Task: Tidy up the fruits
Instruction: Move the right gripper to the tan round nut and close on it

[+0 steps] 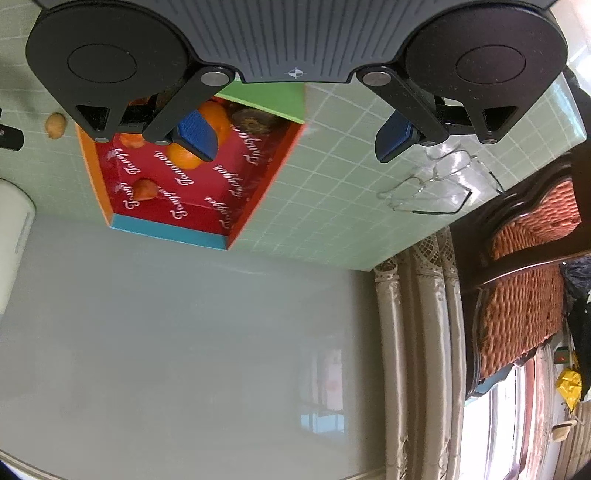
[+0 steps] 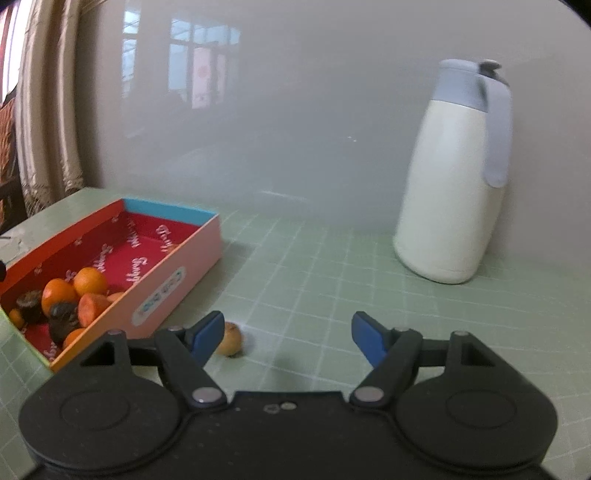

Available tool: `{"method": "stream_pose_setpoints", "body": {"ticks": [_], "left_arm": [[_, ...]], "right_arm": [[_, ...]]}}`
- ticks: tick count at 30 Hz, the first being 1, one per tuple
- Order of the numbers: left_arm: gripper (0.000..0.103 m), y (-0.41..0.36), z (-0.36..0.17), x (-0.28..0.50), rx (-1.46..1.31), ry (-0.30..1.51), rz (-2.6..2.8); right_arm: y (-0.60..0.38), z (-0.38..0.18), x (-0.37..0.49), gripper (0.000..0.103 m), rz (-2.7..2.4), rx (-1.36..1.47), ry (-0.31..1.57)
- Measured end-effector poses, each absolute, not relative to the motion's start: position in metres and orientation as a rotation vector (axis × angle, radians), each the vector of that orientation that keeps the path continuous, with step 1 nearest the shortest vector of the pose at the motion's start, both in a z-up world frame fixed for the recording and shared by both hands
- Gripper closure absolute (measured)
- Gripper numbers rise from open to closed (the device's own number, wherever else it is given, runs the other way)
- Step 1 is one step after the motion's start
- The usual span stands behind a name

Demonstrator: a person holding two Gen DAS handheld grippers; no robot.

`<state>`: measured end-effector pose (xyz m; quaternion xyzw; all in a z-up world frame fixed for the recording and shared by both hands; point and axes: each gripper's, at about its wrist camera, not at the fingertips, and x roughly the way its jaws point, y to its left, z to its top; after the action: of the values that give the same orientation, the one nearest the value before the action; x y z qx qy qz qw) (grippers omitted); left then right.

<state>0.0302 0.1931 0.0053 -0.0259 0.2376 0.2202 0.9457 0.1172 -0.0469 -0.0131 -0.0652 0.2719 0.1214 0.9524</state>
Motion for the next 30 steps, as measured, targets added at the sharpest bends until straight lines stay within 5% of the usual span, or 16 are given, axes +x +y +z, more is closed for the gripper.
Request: {"method": "stream_pose_setpoints", "body": {"ticks": [26,28,30], "left_arm": [[0.011,0.250,-0.007,0.016,-0.086,0.504,0.544],[0.011,0.254,-0.007,0.014,-0.091,0.504,0.551],[0.011,0.257,-0.007,0.011,-0.093,0.501,0.558]], "right_arm": [[-0.003,-0.038,0.138,0.050,0.256,-0.172,0.634],[-0.001,-0.040,0.141,0.055,0.256,-0.165,0.649],[0.000,-0.042,0.144,0.073,0.263,-0.157,0.673]]}}
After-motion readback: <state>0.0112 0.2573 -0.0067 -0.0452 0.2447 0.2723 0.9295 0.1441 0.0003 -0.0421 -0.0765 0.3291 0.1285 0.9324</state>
